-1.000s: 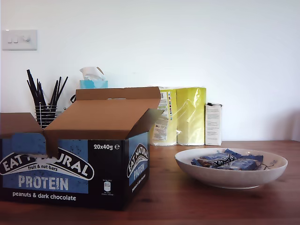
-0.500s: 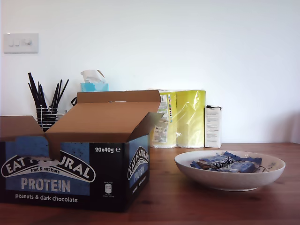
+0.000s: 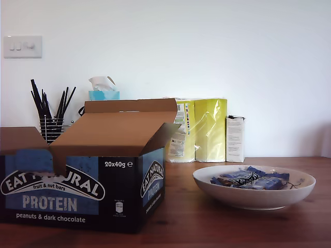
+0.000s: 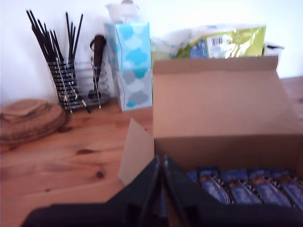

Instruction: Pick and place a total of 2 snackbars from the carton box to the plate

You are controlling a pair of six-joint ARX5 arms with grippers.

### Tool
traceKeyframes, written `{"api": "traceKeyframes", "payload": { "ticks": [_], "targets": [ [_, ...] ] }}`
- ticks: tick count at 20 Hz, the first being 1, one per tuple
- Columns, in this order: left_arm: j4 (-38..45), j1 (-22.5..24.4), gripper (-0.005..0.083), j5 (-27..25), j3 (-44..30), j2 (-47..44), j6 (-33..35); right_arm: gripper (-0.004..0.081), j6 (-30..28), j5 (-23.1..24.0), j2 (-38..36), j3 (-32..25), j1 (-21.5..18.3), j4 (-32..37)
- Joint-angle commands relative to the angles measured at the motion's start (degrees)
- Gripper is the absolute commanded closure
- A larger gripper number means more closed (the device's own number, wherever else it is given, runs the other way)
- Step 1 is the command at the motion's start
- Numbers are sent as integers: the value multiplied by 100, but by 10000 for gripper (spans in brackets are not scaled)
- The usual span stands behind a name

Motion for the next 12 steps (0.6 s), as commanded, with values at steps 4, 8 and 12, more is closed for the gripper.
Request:
{"api": "traceKeyframes", "payload": {
  "ticks": [4, 8, 12],
  "targets": [
    [-293, -2, 793, -15, 24, -13, 24, 783, 31, -13, -33, -15, 35, -457],
    [-702, -2, 793, -15, 24, -13, 24, 783, 22, -13, -33, -15, 35, -1123],
    [-1060, -2, 793, -15, 24, -13, 24, 783, 22, -13, -33, -15, 35, -1729]
  ]
}}
